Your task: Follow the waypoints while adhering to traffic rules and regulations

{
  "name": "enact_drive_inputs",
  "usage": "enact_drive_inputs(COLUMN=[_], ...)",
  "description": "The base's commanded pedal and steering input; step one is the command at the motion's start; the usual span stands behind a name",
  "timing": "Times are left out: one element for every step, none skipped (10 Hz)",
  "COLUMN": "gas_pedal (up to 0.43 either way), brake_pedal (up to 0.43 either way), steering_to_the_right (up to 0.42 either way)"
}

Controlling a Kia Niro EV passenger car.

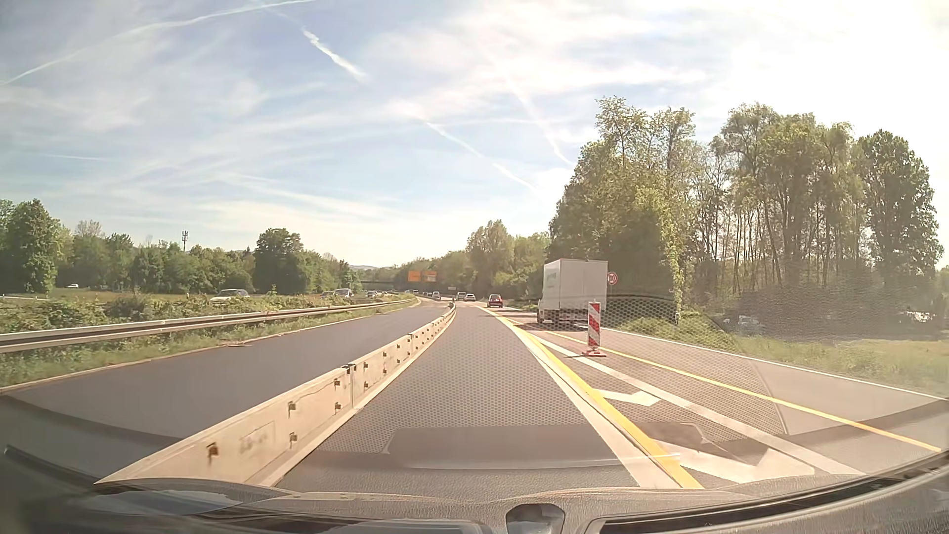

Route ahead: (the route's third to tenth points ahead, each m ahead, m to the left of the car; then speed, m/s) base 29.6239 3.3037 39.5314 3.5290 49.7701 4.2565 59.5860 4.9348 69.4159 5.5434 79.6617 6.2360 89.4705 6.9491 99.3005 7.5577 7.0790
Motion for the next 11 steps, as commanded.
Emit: enact_drive_inputs(gas_pedal=[0.047,0.047,0.059,0.059,0.067,0.067,0.067,0.067,0.067,0.067,0.067], brake_pedal=[0.0,0.0,0.0,0.0,0.0,0.0,0.0,0.0,0.0,0.0,0.0], steering_to_the_right=[-0.003,-0.003,-0.003,-0.004,-0.003,-0.003,-0.003,-0.003,-0.003,-0.003,-0.003])
